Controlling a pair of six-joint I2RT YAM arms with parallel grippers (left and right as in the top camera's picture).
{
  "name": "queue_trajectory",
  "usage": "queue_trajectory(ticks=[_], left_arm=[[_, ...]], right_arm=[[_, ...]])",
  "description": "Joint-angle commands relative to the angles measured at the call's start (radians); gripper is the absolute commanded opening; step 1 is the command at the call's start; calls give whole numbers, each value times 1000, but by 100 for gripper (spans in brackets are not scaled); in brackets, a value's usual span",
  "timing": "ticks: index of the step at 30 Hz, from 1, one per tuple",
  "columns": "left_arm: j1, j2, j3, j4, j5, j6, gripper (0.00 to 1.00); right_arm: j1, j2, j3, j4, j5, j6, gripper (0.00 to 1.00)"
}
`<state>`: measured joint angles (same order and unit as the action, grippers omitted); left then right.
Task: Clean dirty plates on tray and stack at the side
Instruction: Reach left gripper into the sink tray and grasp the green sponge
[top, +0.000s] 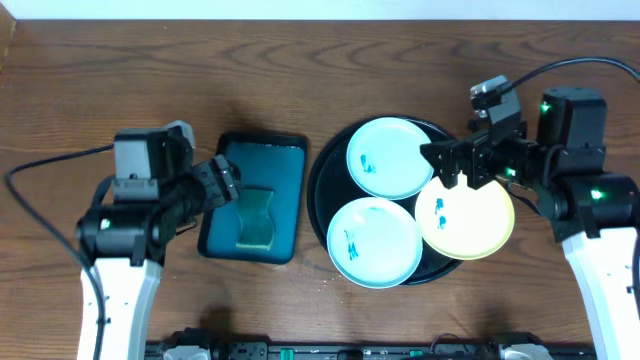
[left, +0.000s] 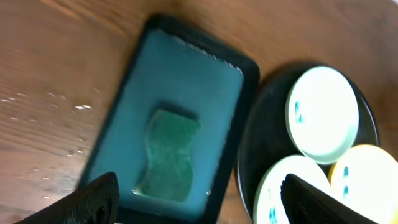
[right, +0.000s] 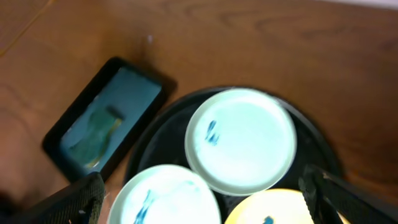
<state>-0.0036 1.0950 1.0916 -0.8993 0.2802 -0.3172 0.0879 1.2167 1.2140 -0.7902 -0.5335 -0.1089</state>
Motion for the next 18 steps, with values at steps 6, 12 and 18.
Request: queue_trajectory(ticks=[6,12,18], left_arm=[[-154,242,-10,-50,-98,9,72],[-224,462,-35,3,-188,-66,68],[-224,671,-35,143,-253,-66,53]], right_arm=[[-6,7,20,-31,-85,26,99],[-6,8,20,-80,-85,26,87],[-6,8,20,-86,-85,27,81]])
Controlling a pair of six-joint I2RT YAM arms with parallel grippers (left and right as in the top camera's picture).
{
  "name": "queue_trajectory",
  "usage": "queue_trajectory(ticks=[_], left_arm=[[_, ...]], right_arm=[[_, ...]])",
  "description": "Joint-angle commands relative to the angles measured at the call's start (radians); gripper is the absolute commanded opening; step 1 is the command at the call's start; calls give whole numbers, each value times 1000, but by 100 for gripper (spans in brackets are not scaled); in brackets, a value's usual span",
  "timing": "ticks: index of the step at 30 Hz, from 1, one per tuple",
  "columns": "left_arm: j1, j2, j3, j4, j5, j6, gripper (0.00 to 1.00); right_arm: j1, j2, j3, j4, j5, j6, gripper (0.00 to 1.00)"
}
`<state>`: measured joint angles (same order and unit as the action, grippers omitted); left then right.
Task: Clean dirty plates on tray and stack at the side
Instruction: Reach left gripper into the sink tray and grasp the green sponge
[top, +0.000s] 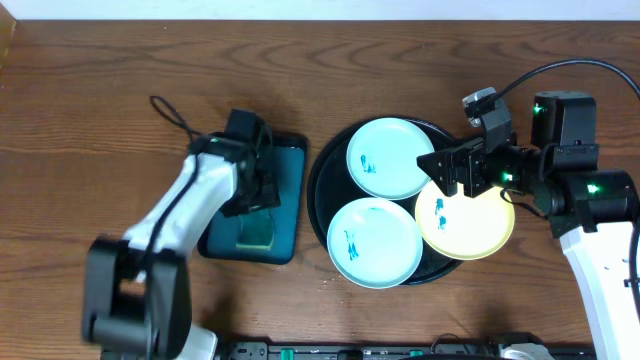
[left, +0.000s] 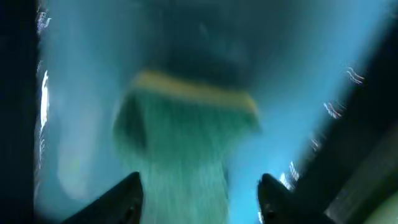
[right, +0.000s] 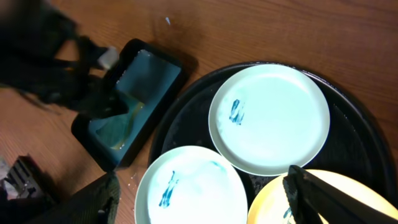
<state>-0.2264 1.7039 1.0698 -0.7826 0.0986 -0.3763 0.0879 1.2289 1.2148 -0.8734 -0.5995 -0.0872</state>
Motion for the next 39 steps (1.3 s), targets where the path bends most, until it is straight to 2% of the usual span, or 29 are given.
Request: queue_trajectory(ticks=[1,5,6,11,12,13,14,16,23,26,30,34,36,38,39], left_arm=[[-1,88,-13,49,-74,-7,50],[-1,130,-13,101,-73,-7,21],[-1,130,-12,104,-73,-7,8],[-1,85,53,28,-33,-6,8],[-1,69,66,12,-31,-7,9],[-1,53,77,-2,-31,-7,36],[-1,32,87,-18,-31,-6,51],[-1,-12,96,-45,-31,-6,62],[-2,-99,83,-202,-19,-7,66],[-2,-93,18,-180,-4,-8,66],[-2,-82,-89,-66,-5,-15,66],[-2,-73,-169,41,-4,-48,57],[-2,-70,-196,73,-5,-48,37],[-2,-66,-204,86,-5,-48,25],[-2,-65,-204,89,-5,-48,14]], right_arm=[[-6,-5,19,-3,-19,6,80],[-6,-5,19,-2,-19,28,78],[-6,-5,19,-2,-18,28,77],[-6,-5,19,-2,-18,28,76],[-6,-5,19,-2,-18,28,76],[-6,-5,19,-2,-18,28,76],[-6,-5,19,-2,-18,28,75],[-6,-5,19,-2,-18,28,76],[-6,-5,19,-6,-18,31,75],[-6,-5,19,-6,-18,31,76],[-6,-5,19,-6,-18,31,76],[-6,-5,19,-6,-18,31,76],[-6,-5,19,-6,-18,31,76],[-6,-5,19,-8,-18,31,75],[-6,-5,19,-10,-18,31,75]])
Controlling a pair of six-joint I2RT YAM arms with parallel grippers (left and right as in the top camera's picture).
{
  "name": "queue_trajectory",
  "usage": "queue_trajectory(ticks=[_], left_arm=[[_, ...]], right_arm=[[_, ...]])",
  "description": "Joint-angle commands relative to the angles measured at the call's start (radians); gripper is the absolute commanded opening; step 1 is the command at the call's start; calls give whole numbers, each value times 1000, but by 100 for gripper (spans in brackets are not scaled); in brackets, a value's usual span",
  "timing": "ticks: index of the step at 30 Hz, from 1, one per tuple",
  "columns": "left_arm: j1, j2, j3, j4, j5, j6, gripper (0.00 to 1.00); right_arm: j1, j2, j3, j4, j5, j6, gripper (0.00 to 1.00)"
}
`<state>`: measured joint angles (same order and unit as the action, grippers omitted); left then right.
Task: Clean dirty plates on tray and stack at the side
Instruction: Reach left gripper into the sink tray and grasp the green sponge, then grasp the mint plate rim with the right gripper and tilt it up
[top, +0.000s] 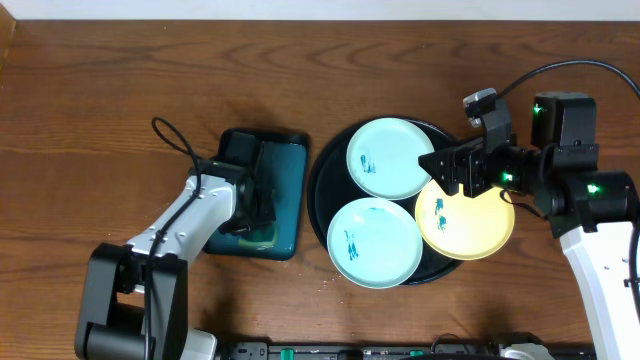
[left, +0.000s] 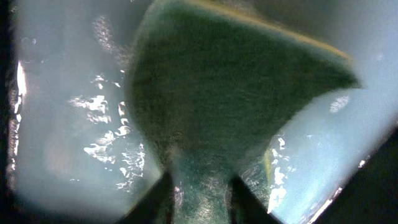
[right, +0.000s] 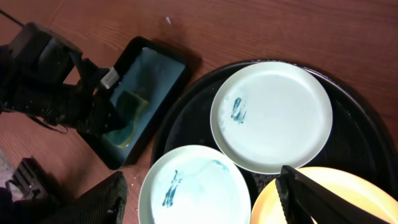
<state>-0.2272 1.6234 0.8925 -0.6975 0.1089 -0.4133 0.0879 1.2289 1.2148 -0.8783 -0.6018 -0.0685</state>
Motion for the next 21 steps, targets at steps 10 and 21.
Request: queue_trajectory(ticks=[10,21], left_arm=[[-1,-6,98,-135,-15,-11,36],[-2,-6,37,-155,11,-23,59]], right_arm=[[-6,-5,19,-5,-16,13,75],[-6,-5,19,-19,-5,12,75]])
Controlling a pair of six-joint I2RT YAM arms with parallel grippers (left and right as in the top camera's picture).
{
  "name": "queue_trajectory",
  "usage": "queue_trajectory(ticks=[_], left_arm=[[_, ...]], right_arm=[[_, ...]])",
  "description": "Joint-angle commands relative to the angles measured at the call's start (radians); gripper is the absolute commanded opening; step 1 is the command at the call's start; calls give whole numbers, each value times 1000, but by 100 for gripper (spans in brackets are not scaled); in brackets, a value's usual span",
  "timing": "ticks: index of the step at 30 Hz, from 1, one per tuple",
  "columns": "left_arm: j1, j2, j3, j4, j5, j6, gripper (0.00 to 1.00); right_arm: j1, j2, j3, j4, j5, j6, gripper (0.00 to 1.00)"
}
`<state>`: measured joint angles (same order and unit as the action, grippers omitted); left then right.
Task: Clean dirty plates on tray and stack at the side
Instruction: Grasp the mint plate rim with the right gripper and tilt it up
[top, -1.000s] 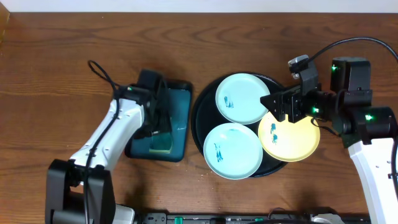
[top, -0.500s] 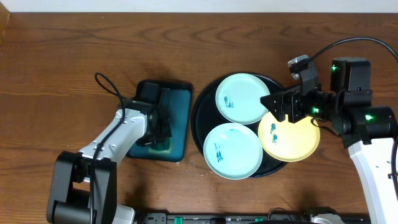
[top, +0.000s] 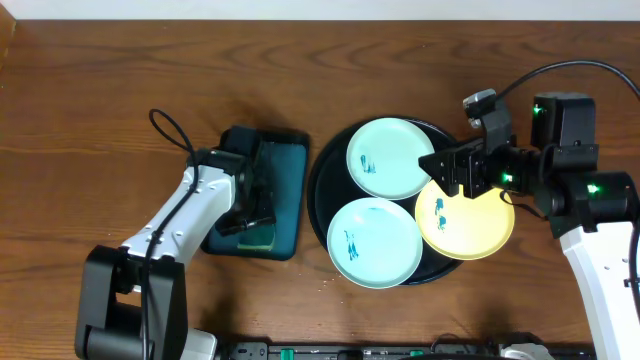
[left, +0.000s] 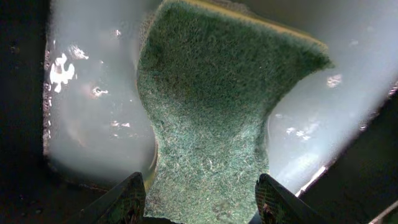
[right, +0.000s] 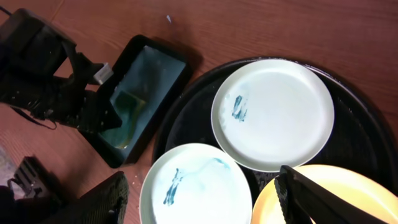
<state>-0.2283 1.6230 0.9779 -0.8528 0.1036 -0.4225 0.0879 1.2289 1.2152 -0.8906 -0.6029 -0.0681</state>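
Observation:
Three plates with blue smears lie on the round black tray (top: 320, 190): a pale green plate (top: 390, 157) at the back, a second pale plate (top: 375, 242) in front, and a yellow plate (top: 465, 220) at the right. A green sponge (left: 217, 112) lies in water in the dark teal basin (top: 288, 165). My left gripper (left: 199, 180) is down in the basin. Its jaws stand open on either side of the sponge's near end. Above the tray's right side hangs my right gripper (right: 202, 174), open, holding nothing.
Bare brown wooden table surrounds the basin and the tray. A black cable (top: 170, 125) loops off the left arm behind the basin. The table's front edge has a black rail (top: 300, 350).
My left gripper's jaws were squeezed on the sponge's narrow waist. Now they are wide apart beside it, and the sponge has its full shape. The right gripper has not moved.
My left gripper first hung open over the table left of the basin, with the sponge lying free. Then it was down in the basin, open over the sponge. Then it pinched the sponge, and now it is open again. The right gripper stayed open over the tray.

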Motion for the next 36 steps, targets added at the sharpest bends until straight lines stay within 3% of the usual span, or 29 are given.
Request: queue_trajectory(ticks=[1,4,5,7,8,17,25,31,36], left_arm=[[0,-4,-68,11,22,-23,59],[0,4,-139,98,35,-28,55],[0,6,-163,131,35,-28,45],[0,8,-190,170,35,-28,14],[0,8,-192,175,34,-28,8],[9,-1,-81,98,34,-14,7],[9,-28,133,-105,35,71,7],[8,-72,292,-217,47,75,7],[8,-143,314,-221,99,77,7]], right_arm=[[-6,-5,18,-9,-3,12,75],[-6,-5,18,-12,0,12,75],[-6,-5,17,-11,0,12,75],[-6,-5,17,-11,0,12,75],[-6,-5,17,-12,0,12,75],[-6,-5,16,-45,38,12,73],[11,19,-2,-148,263,163,53],[87,72,-129,-172,269,215,50],[164,143,-263,-125,281,267,48]])
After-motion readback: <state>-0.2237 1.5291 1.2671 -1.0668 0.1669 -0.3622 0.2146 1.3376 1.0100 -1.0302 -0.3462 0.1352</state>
